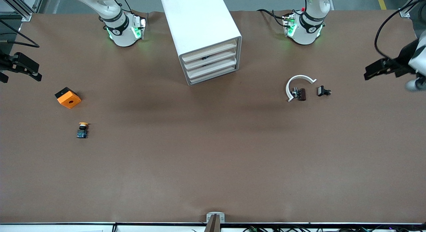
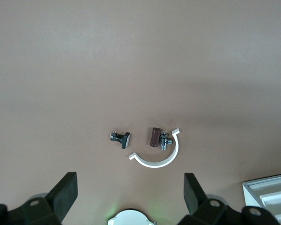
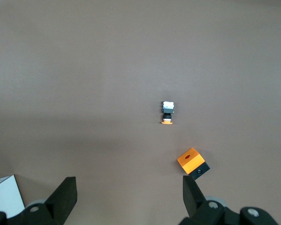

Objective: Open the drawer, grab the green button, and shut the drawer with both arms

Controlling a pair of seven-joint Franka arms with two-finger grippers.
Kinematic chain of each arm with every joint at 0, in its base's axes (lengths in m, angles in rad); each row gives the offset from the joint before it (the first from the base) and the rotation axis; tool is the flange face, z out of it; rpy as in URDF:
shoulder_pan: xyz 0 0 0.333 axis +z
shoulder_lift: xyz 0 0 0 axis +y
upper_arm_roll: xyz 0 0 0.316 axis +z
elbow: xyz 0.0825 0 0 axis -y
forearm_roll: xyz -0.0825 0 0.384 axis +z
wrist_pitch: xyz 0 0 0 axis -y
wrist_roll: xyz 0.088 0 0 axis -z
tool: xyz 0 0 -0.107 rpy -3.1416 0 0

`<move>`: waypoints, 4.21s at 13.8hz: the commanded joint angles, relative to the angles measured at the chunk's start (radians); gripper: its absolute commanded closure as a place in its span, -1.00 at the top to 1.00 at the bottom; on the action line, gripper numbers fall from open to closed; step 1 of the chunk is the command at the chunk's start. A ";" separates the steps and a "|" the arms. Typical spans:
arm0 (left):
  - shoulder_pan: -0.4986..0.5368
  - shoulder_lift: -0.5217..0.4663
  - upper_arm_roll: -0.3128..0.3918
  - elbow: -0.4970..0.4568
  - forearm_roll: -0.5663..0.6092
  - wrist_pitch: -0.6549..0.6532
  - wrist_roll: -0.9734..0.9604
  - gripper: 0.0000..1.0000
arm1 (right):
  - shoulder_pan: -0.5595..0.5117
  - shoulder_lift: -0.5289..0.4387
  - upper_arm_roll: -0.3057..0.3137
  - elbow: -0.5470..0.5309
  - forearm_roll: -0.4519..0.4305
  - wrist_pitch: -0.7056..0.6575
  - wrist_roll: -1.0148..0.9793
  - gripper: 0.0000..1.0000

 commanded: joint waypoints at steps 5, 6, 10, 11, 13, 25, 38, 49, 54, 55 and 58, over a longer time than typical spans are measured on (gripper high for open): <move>-0.089 0.303 -0.011 0.042 -0.085 0.070 -0.359 1.00 | 0.098 0.052 0.012 0.020 0.015 0.026 0.006 1.00; -0.115 0.349 -0.011 0.044 -0.102 0.074 -0.459 1.00 | 0.127 0.069 0.012 0.020 0.015 0.043 0.007 1.00; -0.248 0.491 -0.010 0.045 -0.143 0.077 -0.867 1.00 | 0.184 0.124 0.011 0.020 0.089 0.102 0.009 1.00; -0.280 0.524 -0.010 0.045 -0.166 0.077 -0.993 1.00 | 0.189 0.135 0.012 0.020 0.108 0.116 0.009 1.00; -0.340 0.589 -0.010 0.045 -0.235 0.077 -1.281 1.00 | 0.222 0.159 0.012 0.020 0.118 0.128 0.009 1.00; -0.537 0.802 -0.008 0.045 -0.804 0.077 -1.972 0.73 | 0.416 0.265 0.011 0.020 0.101 0.217 0.464 1.00; -0.640 0.847 -0.010 0.044 -0.907 0.067 -2.120 -0.30 | 0.494 0.339 0.007 0.041 0.101 0.206 0.776 1.00; -0.565 0.845 0.009 0.079 -0.891 0.067 -2.074 -1.00 | 0.572 0.342 0.011 0.041 0.116 0.203 1.143 1.00; -0.499 0.841 0.036 0.132 -0.892 0.068 -2.032 -1.00 | 0.681 0.391 0.011 0.041 0.115 0.249 1.363 1.00; -0.486 0.844 0.039 0.151 -0.892 0.068 -2.028 -1.00 | 0.705 0.395 0.011 0.040 0.116 0.270 1.398 1.00; -0.456 0.836 0.059 0.162 -0.890 0.070 -1.982 -1.00 | 0.779 0.440 0.012 0.040 0.116 0.326 1.538 1.00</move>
